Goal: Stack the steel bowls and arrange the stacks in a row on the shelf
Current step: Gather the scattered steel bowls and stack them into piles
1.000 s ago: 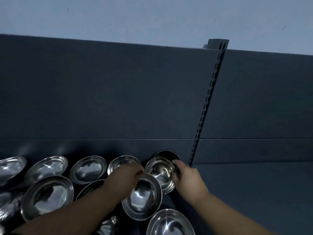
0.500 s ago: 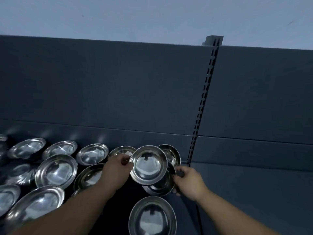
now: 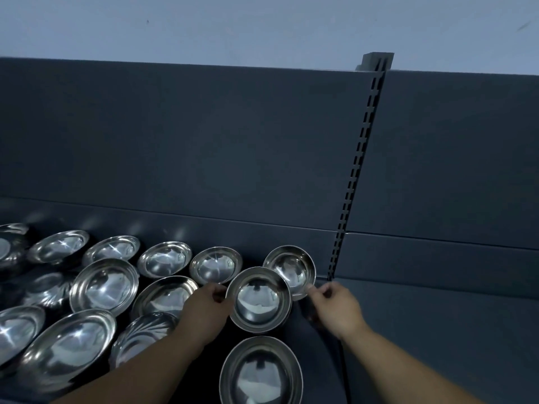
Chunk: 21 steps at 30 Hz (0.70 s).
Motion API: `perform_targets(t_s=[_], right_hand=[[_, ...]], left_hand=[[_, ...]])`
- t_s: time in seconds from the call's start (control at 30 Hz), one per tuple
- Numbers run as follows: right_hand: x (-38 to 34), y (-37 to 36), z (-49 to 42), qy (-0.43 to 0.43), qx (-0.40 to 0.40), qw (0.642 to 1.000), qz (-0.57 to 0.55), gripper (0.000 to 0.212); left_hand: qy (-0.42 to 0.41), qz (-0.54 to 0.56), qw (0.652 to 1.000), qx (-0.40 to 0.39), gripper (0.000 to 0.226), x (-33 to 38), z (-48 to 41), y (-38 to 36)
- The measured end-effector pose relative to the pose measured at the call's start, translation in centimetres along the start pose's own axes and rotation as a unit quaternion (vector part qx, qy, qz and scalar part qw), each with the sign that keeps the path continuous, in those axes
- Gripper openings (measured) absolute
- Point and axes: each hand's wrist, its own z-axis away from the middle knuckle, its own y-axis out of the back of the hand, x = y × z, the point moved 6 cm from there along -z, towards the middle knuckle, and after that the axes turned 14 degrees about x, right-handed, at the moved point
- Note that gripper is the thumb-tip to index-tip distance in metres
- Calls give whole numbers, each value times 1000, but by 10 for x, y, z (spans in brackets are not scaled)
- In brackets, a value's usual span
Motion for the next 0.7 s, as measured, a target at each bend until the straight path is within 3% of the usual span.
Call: perform_targets(t_s=[0.07,0.2,0.37,0.5,0.7], right_hand=[[0,3,-10,-4,32,999,36,33],[-2,-10,-19,-12,19,999,46,45],[5,-18,-25,-72,-4,997,-37,18],[-9,11,-24,20,62,997,41,24],[-38,63,-18,121,129,983,52,32]], left_hand=[[3,-11,1000,4,29,-3,1,0],[-19,-52,998,-10,33,-3,4,-1],[-4,-42,998,-43,32,-1,9,-6],[32,10,998,-52,29,0,9,-12],[101,108,986,-78,24,6,12,-28]])
